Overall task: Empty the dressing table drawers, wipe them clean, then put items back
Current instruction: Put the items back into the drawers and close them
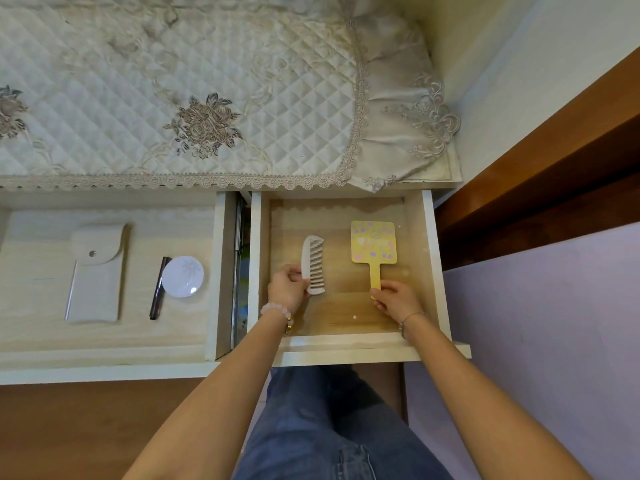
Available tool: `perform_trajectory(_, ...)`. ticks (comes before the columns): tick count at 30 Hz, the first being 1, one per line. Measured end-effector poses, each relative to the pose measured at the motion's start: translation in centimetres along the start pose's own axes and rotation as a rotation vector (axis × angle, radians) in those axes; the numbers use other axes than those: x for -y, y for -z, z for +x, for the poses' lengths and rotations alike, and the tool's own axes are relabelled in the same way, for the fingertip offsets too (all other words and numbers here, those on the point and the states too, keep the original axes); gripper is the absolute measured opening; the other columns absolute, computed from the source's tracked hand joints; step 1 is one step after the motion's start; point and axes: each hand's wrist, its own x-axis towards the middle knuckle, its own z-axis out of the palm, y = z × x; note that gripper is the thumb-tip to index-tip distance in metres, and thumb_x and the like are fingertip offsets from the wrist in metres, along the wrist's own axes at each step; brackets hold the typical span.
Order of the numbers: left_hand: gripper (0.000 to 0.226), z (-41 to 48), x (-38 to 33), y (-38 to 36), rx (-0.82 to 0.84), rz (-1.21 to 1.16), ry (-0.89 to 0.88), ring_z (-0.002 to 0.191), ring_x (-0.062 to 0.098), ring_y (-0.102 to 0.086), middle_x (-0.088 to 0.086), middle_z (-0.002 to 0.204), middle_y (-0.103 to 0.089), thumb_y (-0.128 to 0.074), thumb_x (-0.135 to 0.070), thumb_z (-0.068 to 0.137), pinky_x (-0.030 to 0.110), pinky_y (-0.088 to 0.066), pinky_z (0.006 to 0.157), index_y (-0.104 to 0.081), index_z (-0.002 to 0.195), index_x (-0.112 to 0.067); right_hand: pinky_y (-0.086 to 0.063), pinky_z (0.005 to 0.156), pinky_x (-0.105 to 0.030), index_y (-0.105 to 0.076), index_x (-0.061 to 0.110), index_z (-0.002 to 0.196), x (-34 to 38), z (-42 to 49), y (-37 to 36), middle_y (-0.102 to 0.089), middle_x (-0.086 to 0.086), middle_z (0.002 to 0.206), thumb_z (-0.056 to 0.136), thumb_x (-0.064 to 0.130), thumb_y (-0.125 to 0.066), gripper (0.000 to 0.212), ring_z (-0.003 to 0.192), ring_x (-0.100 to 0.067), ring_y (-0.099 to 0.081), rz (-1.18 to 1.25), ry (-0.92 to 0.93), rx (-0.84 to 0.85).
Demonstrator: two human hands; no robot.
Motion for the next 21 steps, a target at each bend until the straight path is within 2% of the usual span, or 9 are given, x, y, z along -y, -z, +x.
perform_trajectory(2, 0.019, -0.2, 0.2, 0.1, -0.034, 0.06, -0.019, 0.092, 0.026, -0.066, 0.005, 0.089, -0.064, -0.06, -0.001, 0.086, 0.041, -0.054, 0.085, -0.055, 0.099, -0.013, -0.05, 0.053, -0.009, -0.056, 0.002, 0.113, -0.1, 0.0, 0.0, -0.058, -0.002, 0.081, 0.088, -0.001, -0.057, 0.026, 0.07, -0.011, -0.057, 0.049, -0.002, -0.019)
perform_trajectory(5, 0.019, -0.3, 0.4, 0.1, -0.059, 0.117, -0.029, 0.094, 0.026, -0.064, 0.01, 0.1, -0.065, -0.057, -0.002, 0.086, 0.04, -0.053, 0.087, -0.054, 0.099, -0.014, -0.053, 0.062, -0.013, -0.052, -0.002, 0.117, -0.4, 0.0, -0.2, -0.056, -0.004, 0.087, 0.085, -0.004, -0.058, 0.033, 0.078, -0.015, -0.058, 0.078, -0.001, -0.041)
perform_trajectory(8, 0.019, -0.5, 0.6, 0.2, -0.073, 0.116, -0.022, 0.099, 0.027, -0.062, 0.013, 0.109, -0.064, -0.055, -0.004, 0.087, 0.037, -0.052, 0.088, -0.053, 0.102, -0.015, -0.051, 0.072, -0.022, -0.054, -0.002, 0.118, -0.6, 0.1, -0.3, -0.057, -0.002, 0.086, 0.086, -0.001, -0.059, 0.033, 0.081, -0.018, -0.058, 0.014, 0.014, -0.041)
perform_trajectory(11, 0.023, -1.1, 0.4, 0.3, -0.083, 0.142, -0.048, 0.101, 0.027, -0.059, 0.012, 0.108, -0.062, -0.054, -0.005, 0.089, 0.027, -0.047, 0.082, -0.053, 0.111, -0.009, -0.048, 0.073, -0.023, -0.056, 0.002, 0.119, -0.4, -0.2, -0.2, -0.058, -0.001, 0.088, 0.087, 0.004, -0.059, 0.033, 0.08, -0.016, -0.057, -0.032, 0.024, -0.052)
perform_trajectory(14, 0.029, -2.0, -0.3, 0.7, -0.058, 0.187, -0.107, 0.106, 0.025, -0.058, 0.01, 0.109, -0.061, -0.055, -0.007, 0.09, 0.027, -0.044, 0.084, -0.051, 0.118, -0.007, -0.047, 0.073, -0.025, -0.057, 0.009, 0.118, 0.5, -1.2, 0.4, -0.059, -0.002, 0.102, 0.087, 0.013, -0.06, 0.031, 0.087, -0.017, -0.057, -0.102, 0.067, -0.085)
perform_trajectory(17, 0.036, -3.2, -1.5, 1.5, -0.045, 0.287, -0.268, 0.11, 0.021, -0.056, 0.007, 0.118, -0.059, -0.055, -0.011, 0.092, 0.023, -0.042, 0.087, -0.049, 0.127, -0.007, -0.04, 0.082, -0.027, -0.054, 0.015, 0.123, 1.9, -2.7, 1.1, -0.058, -0.005, 0.121, 0.088, 0.019, -0.058, 0.036, 0.105, -0.02, -0.054, -0.228, 0.196, -0.13)
perform_trajectory(21, 0.04, -4.8, -3.4, 3.2, -0.085, 0.436, -0.591, 0.118, 0.02, -0.052, 0.006, 0.129, -0.056, -0.054, -0.013, 0.092, 0.028, -0.041, 0.095, -0.049, 0.131, -0.009, -0.037, 0.09, -0.026, -0.044, 0.015, 0.134, 4.1, -5.0, 1.9, -0.052, -0.004, 0.134, 0.09, 0.021, -0.057, 0.047, 0.121, -0.02, -0.049, -0.386, 0.425, -0.199)
